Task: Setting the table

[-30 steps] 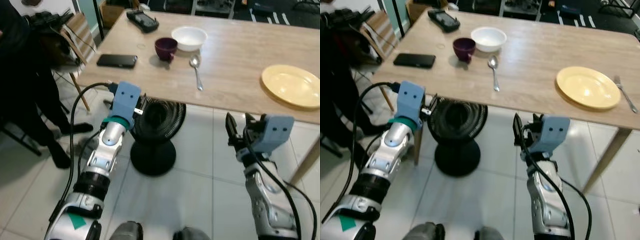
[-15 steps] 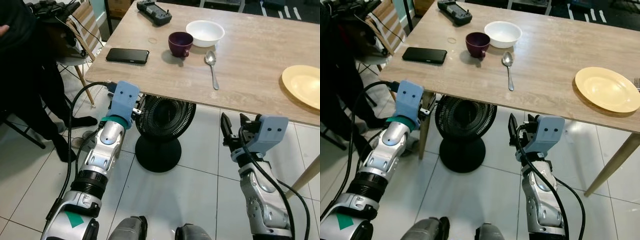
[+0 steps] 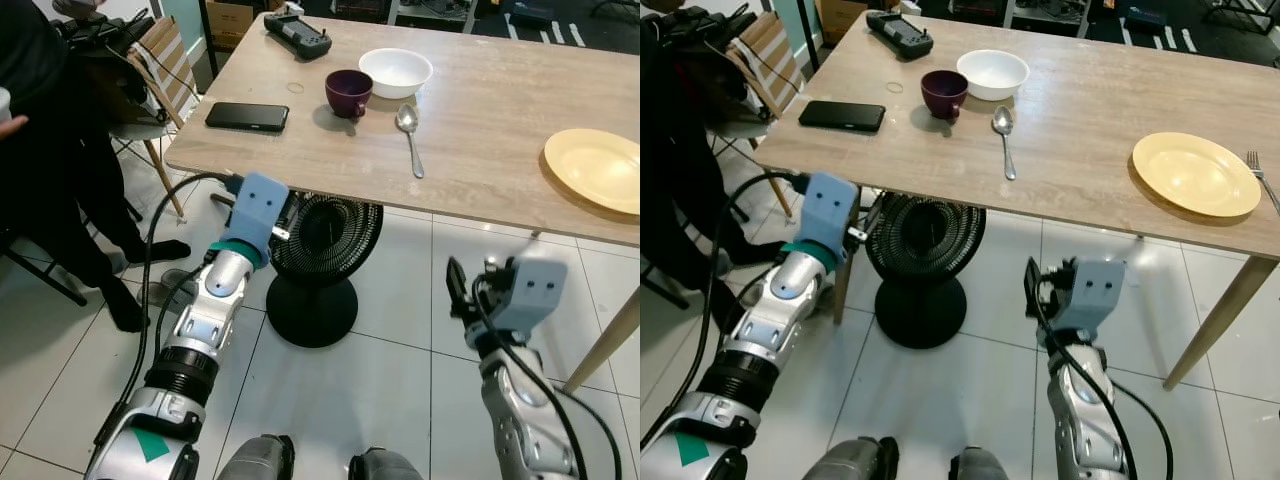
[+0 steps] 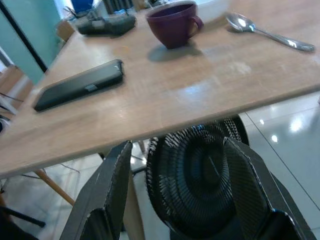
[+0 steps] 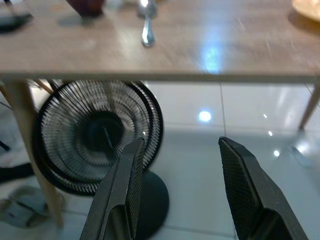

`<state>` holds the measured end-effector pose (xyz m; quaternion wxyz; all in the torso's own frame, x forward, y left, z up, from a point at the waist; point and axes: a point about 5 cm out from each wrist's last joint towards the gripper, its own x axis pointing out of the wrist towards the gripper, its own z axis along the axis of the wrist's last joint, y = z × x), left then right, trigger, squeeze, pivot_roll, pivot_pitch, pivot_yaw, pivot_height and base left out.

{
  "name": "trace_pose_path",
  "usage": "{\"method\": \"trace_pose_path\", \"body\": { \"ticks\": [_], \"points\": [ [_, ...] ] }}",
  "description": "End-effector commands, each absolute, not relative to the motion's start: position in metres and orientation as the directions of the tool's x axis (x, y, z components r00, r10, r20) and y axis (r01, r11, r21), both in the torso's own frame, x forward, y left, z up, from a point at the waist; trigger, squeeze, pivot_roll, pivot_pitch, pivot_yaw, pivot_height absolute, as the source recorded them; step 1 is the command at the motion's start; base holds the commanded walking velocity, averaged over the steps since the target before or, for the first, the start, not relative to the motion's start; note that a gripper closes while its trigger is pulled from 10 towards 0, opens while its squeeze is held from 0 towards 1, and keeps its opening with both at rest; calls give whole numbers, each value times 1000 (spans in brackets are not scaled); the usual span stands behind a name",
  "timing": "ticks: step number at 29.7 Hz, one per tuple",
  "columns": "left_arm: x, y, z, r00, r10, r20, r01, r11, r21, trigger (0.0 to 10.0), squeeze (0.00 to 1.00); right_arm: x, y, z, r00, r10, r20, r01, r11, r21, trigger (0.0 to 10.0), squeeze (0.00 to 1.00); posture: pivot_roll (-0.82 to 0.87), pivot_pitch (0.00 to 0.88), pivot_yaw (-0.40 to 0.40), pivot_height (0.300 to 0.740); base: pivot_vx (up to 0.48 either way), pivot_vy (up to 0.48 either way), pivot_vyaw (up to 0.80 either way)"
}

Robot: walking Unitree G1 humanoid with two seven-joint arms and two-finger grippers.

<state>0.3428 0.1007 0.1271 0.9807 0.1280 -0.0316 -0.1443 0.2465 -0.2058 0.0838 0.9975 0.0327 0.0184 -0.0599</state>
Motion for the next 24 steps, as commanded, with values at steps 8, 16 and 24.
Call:
{"method": "trace_pose_path", "body": {
  "ticks": [8,16,24],
  "points": [
    [328,104,80,926,-339,-166,374,882,285,10000,0,207,-230,17,923,-273,-271,286,958,7,10000,0,-17,0,63,740,0,0,0],
    [311,119,35,893,-294,-340,404,857,320,10000,0,169,-239,-24,853,-303,-425,342,940,16,10000,0,-32,1,68,740,0,0,0],
    [291,148,3,856,-201,-476,401,839,368,10000,0,143,-206,-55,822,-7,-569,46,997,54,10000,0,-38,2,66,740,0,0,0]
  ]
}}
